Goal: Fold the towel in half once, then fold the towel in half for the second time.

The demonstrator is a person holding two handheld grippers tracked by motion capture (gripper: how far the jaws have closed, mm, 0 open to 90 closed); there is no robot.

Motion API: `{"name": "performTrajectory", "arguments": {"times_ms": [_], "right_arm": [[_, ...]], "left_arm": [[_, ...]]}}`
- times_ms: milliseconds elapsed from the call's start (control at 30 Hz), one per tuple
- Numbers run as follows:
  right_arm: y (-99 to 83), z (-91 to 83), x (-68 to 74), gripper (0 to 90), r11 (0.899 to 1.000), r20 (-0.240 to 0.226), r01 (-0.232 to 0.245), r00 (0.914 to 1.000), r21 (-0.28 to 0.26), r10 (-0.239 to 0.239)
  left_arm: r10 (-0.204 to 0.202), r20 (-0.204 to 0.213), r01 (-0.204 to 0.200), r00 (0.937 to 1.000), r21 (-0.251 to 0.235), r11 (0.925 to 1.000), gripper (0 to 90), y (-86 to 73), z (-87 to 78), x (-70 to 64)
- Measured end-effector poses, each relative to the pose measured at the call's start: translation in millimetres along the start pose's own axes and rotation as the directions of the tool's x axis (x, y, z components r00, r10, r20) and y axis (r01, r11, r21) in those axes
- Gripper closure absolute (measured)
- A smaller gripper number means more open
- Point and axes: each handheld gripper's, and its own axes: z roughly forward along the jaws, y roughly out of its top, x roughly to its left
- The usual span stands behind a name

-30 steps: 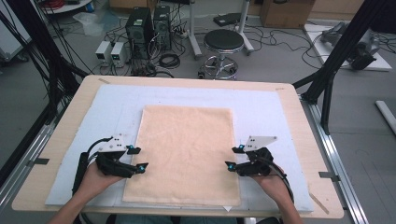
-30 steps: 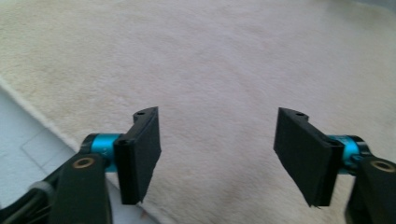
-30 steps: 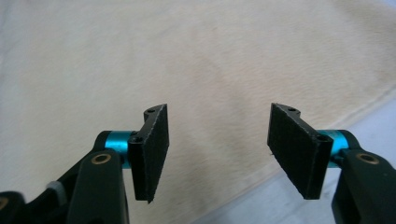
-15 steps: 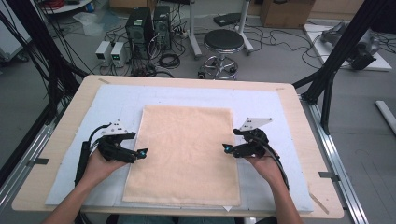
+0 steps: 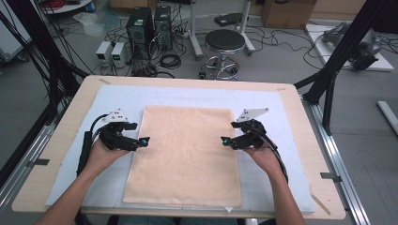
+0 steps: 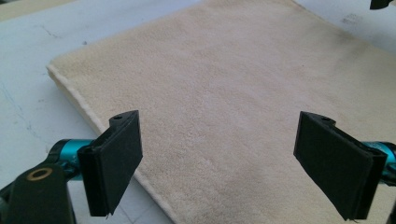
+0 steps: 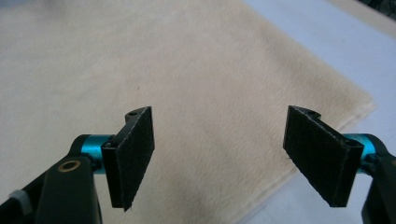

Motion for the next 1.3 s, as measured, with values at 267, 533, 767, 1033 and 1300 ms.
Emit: {"name": "performTrajectory", "arguments": {"times_ms": [267,533,767,1033,1300], "right_arm": [[17.6,5.1,-19.1,24.7,1.000,0.005,0.009,0.9999,0.013,-0.009],[34.4,17.4,-48.6,25.1,1.000,0.046,-0.013,0.9989,0.026,0.012],[18.7,40.1,-70.2,24.8,0.995,0.082,-0.071,0.9944,0.070,0.066],[0.1,54.0,-89.1,24.9,0.979,0.121,-0.181,0.9782,0.097,0.169],[-8.6,68.4,-90.3,39.5,0.970,0.099,-0.192,0.9789,0.152,0.179]], "left_arm": [[-0.023,-0.019,0.023,0.9996,0.007,0.9997,19.9,19.5,7.5,23.7],[-0.056,-0.089,0.056,0.9944,-0.005,0.9984,22.4,34.0,22.1,48.5],[-0.068,-0.131,0.071,0.9890,0.022,0.9972,22.8,25.1,44.9,68.5],[-0.127,-0.175,0.141,0.9762,0.067,0.9877,28.2,12.2,69.2,78.5],[-0.130,-0.207,0.151,0.9697,0.090,0.9844,41.0,8.6,79.2,77.3]]}}
